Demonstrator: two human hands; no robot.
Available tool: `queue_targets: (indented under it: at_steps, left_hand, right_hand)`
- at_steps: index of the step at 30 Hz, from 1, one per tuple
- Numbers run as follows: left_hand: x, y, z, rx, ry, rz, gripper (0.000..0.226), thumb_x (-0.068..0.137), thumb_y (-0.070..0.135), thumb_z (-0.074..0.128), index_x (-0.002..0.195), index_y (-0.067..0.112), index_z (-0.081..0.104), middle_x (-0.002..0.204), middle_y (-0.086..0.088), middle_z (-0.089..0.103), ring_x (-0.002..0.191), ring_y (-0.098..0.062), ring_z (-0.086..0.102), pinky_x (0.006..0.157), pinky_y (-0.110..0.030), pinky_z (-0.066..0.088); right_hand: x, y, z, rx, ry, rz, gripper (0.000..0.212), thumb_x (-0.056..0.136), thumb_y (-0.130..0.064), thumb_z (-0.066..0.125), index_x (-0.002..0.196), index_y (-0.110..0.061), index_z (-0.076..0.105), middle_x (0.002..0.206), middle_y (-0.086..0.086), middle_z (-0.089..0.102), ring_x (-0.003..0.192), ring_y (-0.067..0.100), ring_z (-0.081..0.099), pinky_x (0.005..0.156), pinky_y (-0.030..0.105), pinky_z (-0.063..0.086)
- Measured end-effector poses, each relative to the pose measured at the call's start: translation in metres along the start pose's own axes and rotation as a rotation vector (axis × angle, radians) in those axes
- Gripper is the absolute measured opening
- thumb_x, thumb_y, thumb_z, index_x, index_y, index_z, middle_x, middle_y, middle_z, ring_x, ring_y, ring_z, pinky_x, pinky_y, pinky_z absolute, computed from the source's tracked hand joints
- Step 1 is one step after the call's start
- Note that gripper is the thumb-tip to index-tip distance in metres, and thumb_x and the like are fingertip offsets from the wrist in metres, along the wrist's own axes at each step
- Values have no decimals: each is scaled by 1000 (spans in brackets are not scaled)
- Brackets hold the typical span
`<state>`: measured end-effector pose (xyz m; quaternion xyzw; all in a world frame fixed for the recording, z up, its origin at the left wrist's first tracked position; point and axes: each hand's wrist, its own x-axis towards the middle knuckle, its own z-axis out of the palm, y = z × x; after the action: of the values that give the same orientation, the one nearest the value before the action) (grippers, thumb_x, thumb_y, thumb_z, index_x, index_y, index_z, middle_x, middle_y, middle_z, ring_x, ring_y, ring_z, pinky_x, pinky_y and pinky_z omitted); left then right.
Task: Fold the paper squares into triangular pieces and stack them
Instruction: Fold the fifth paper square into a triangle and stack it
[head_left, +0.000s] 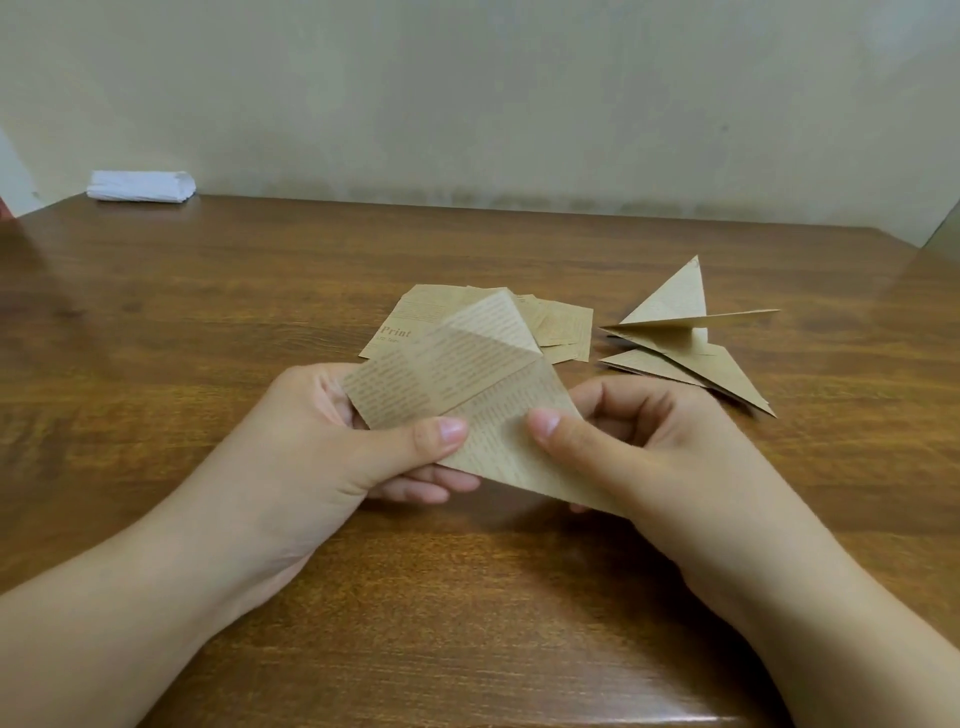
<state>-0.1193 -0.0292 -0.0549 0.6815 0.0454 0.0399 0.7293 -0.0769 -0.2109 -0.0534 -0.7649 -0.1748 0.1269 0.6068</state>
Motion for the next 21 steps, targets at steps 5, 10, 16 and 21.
queue_targets:
  at_steps: [5,10,16,21]
  left_hand:
    - [1,0,-2,5,29,-38,30,63,12,70,92,8,69,78,-13,74,61,-20,71,49,-19,55]
    - [-1,-2,-2,351,75,44,31,70,20,75,98,27,63,70,-1,72,56,-9,65,52,-22,54]
    - [-2,-11,-12,980,-75,453,34,68,66,52,100,55,45,114,38,30,115,19,24,87,-12,27]
    - [3,-16,-11,1082,-325,370,26,76,68,43,99,59,51,120,45,34,121,21,12,103,-20,13]
  right_hand:
    - [2,-1,-1,-35,-33,28,18,78,-30,69,65,-18,69,58,-1,68,50,3,58,49,15,43]
    - [3,-2,-9,-236,-18,94,22,80,-36,68,69,-17,70,62,-2,69,52,4,55,53,16,47]
    - [13,-21,-15,-542,-238,285,17,83,-35,69,72,-22,69,58,-10,67,48,-3,53,50,11,43]
    - [19,-28,-9,-736,-258,322,23,83,-40,69,70,-22,69,60,-8,66,50,1,52,56,18,42]
